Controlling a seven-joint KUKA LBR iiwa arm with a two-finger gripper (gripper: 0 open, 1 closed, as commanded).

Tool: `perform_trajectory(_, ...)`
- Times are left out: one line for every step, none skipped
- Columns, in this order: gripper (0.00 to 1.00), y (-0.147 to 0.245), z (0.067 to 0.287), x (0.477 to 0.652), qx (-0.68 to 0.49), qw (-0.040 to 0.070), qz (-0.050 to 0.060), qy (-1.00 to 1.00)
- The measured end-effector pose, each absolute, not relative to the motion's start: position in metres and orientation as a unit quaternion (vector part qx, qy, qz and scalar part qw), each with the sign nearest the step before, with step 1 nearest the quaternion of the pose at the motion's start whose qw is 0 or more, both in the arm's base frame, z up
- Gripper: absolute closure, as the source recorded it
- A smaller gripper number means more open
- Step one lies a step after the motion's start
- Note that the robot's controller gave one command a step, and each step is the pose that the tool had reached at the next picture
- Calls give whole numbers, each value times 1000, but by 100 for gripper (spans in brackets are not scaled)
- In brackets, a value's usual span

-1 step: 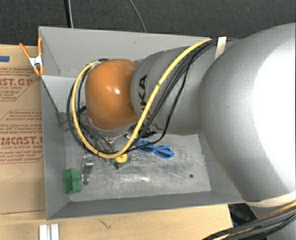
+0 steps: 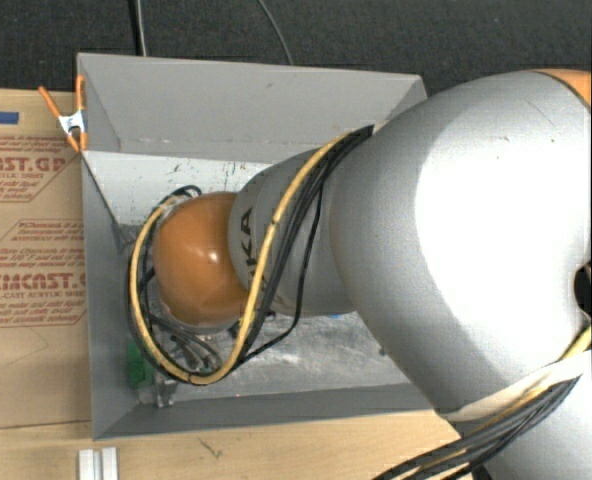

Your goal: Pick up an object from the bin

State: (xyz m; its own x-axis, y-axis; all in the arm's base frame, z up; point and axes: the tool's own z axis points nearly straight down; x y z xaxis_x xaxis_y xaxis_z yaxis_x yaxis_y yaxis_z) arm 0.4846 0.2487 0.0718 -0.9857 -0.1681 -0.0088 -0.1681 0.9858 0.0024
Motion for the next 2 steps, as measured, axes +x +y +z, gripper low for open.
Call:
perform_trajectory(100,248,74,486,-83,5,2,997)
perform_trajectory(100,239,211,503,-105,5,2,994)
